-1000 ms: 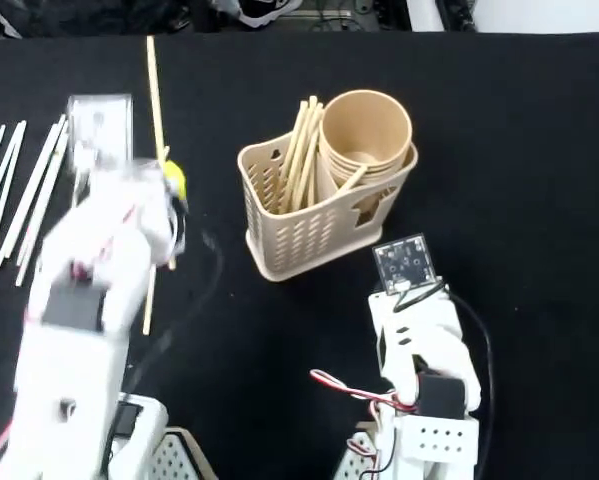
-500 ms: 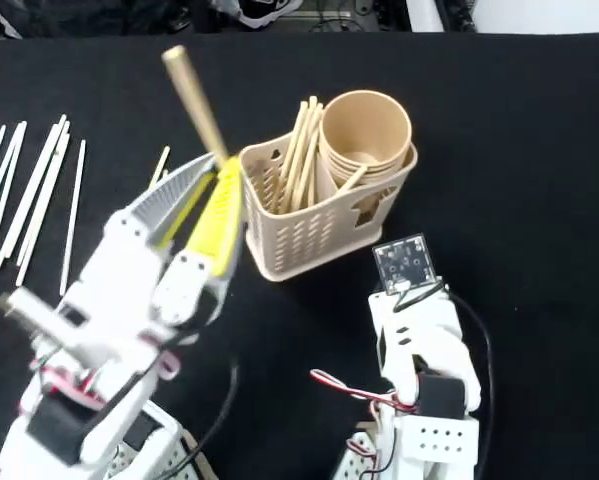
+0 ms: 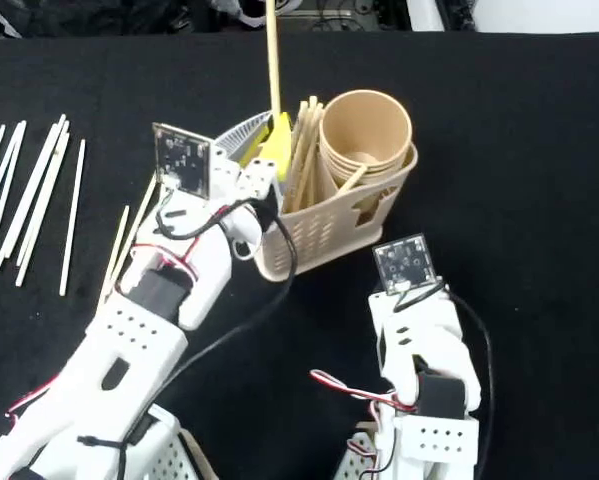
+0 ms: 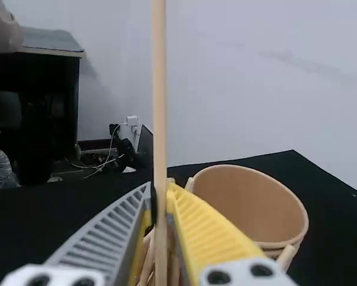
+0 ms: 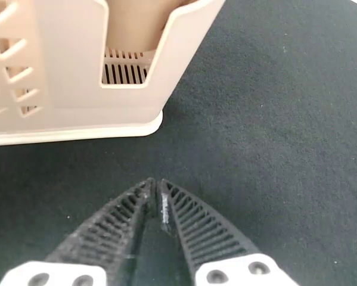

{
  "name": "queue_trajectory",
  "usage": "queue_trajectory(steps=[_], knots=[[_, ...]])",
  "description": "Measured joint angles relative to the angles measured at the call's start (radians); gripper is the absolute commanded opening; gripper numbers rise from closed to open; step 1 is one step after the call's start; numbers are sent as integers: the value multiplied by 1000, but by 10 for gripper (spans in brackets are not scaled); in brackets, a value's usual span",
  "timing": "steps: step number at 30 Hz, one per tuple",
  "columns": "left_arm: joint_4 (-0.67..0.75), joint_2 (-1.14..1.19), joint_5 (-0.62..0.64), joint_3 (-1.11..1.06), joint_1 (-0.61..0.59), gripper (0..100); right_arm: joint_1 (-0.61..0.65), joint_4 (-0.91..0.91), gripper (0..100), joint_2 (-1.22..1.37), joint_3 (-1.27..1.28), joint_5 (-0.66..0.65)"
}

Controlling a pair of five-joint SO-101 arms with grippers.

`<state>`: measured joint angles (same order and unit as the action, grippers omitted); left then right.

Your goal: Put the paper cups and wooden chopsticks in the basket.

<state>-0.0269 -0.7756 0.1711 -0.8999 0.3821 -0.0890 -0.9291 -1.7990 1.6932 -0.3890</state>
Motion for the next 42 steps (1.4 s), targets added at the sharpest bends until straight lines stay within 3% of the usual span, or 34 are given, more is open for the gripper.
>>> queue_trajectory(steps=[4, 9, 12, 17, 20, 25, 33, 36, 42], knots=[[-61, 2, 2, 0, 0, 45, 0, 0, 13, 0, 0, 0], [-121, -21, 2, -6, 3, 200, 0, 0, 13, 0, 0, 0], [-315, -72, 26, 34, 43, 211, 0, 0, 13, 0, 0, 0], [-724, -118, 31, 275, 55, 213, 0, 0, 13, 0, 0, 0], [-898, -118, 31, 417, -43, 213, 0, 0, 13, 0, 0, 0], [-1080, -126, -35, 506, -330, 216, 0, 0, 13, 0, 0, 0], [-1174, 87, -278, 506, -721, 217, 0, 0, 13, 0, 0, 0], [-1180, 267, -365, 506, -769, 216, 0, 0, 13, 0, 0, 0], [-1183, 646, -496, 572, -738, 213, 0, 0, 13, 0, 0, 0]])
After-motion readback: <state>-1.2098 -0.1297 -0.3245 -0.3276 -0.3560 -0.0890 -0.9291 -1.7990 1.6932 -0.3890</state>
